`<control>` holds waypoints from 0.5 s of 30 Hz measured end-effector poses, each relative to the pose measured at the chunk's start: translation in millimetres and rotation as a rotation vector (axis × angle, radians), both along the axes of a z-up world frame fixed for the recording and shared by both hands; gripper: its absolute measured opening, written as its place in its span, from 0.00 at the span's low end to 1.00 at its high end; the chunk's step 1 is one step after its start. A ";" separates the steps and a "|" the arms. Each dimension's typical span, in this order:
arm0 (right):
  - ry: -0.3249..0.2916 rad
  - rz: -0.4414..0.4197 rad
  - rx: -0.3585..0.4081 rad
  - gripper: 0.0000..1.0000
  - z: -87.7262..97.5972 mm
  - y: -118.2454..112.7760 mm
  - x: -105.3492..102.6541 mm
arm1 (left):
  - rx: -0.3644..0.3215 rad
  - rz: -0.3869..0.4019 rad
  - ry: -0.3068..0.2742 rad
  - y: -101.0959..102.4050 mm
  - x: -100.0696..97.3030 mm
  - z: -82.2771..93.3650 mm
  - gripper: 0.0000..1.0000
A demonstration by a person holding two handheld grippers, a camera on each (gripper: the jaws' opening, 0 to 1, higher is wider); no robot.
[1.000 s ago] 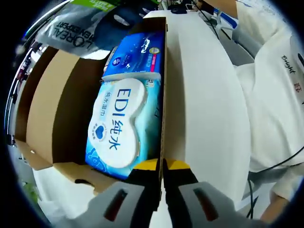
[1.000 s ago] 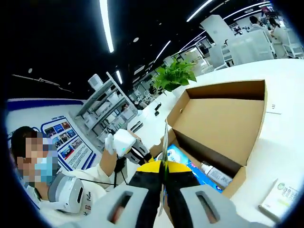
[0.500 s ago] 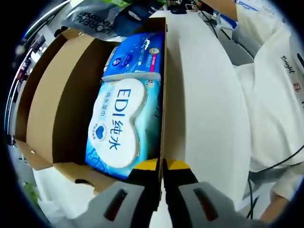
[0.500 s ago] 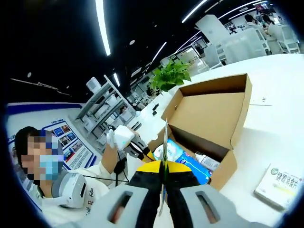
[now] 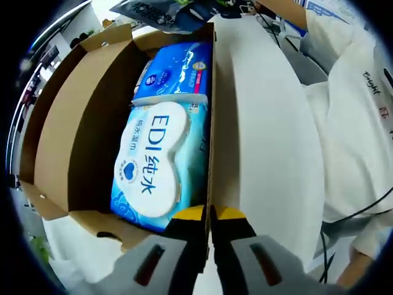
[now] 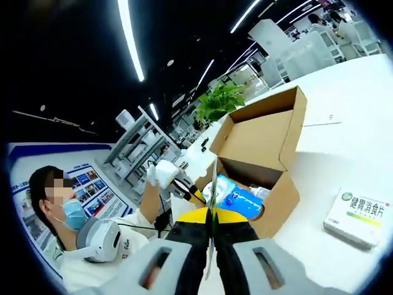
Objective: Operate the shoe box by opening the lid, removing the specified soft item, and placing it in the target area until the item is outside and the box remains undamaged.
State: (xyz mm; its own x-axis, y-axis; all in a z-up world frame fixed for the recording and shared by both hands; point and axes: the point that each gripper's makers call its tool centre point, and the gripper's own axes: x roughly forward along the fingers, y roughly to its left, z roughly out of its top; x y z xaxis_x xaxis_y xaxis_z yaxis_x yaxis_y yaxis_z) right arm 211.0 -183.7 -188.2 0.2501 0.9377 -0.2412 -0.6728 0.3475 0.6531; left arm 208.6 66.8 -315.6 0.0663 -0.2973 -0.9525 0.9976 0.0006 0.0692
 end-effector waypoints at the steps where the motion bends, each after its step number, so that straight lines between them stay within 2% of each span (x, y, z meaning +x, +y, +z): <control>1: 0.001 -0.007 0.005 0.00 0.4 -5.4 3.5 | 0.001 0.000 0.000 0.0 0.0 0.0 0.03; 4: 0.003 -0.020 0.001 0.00 -1.4 -15.6 0.1 | 0.001 0.000 0.000 0.1 0.0 0.3 0.03; 7: 0.018 -0.043 0.016 0.00 0.5 -37.6 8.1 | 0.004 0.001 0.003 0.1 0.1 0.6 0.03; 15: 0.021 -0.086 0.016 0.00 -2.5 -67.7 9.9 | 0.005 0.002 0.004 0.5 0.8 1.4 0.03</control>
